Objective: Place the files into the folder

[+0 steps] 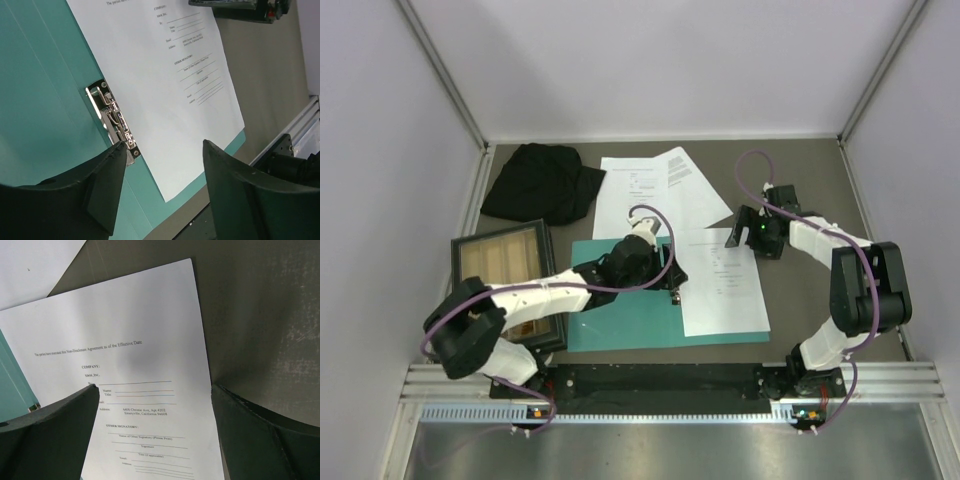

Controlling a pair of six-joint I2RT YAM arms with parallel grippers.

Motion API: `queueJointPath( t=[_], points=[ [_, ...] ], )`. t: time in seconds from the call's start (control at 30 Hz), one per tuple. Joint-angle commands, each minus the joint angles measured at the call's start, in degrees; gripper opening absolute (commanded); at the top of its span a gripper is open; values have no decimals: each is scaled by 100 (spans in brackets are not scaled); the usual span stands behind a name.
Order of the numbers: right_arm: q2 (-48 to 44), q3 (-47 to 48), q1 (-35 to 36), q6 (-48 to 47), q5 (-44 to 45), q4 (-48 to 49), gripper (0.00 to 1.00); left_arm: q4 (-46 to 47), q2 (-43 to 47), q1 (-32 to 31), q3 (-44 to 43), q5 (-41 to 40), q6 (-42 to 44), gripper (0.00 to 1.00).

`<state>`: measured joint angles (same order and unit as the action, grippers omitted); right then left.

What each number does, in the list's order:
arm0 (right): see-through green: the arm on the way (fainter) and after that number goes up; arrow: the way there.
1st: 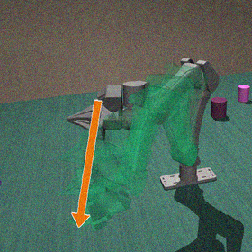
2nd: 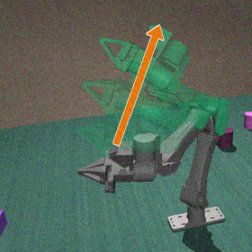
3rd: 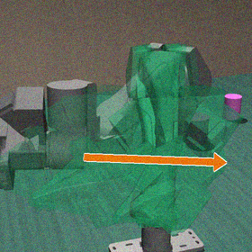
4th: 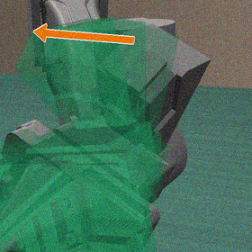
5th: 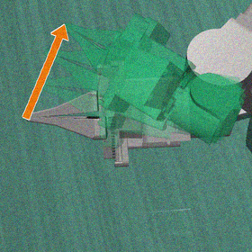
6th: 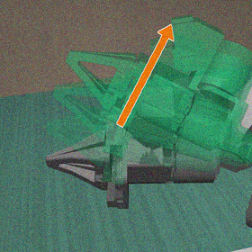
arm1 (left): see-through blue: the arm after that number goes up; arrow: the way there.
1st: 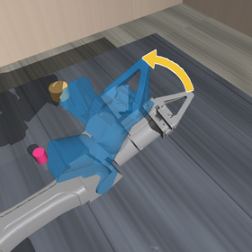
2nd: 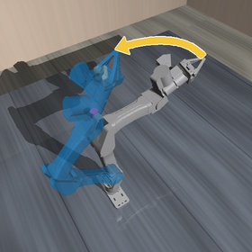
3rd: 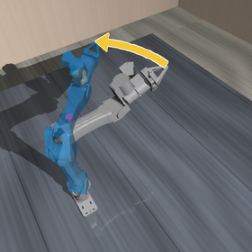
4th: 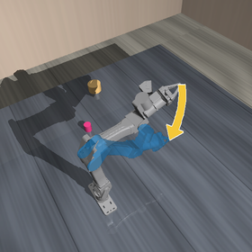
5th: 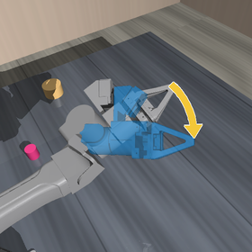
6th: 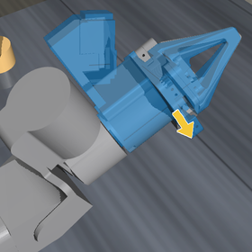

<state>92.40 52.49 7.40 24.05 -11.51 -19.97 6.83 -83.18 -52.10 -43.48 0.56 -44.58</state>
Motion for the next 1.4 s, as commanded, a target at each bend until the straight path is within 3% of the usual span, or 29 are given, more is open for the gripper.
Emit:
queueJointPath(
  t=[0.0, 0.23, 0.4, 0.77, 1.37],
  points=[
    [-73, -2, 16, -59, 17, -25, 93, -156, 722, -2, 340, -250, -103, 72],
    [-56, 7, 16, -15, -18, 28, 93, 54, 663, 6, 665, 655, -1104, 84],
    [-55, -11, 7, -24, -36, 19, 93, 1135, 478, 6, 1096, 955, -1659, 97],
    [-108, -63, 16, -41, -45, 28, 93, 2690, -541, 410, 894, 1394, -2283, 95],
    [-556, -169, 7, 82, 562, -384, 93, 2586, -911, 964, 358, 1790, -2055, 91]
  ],
)
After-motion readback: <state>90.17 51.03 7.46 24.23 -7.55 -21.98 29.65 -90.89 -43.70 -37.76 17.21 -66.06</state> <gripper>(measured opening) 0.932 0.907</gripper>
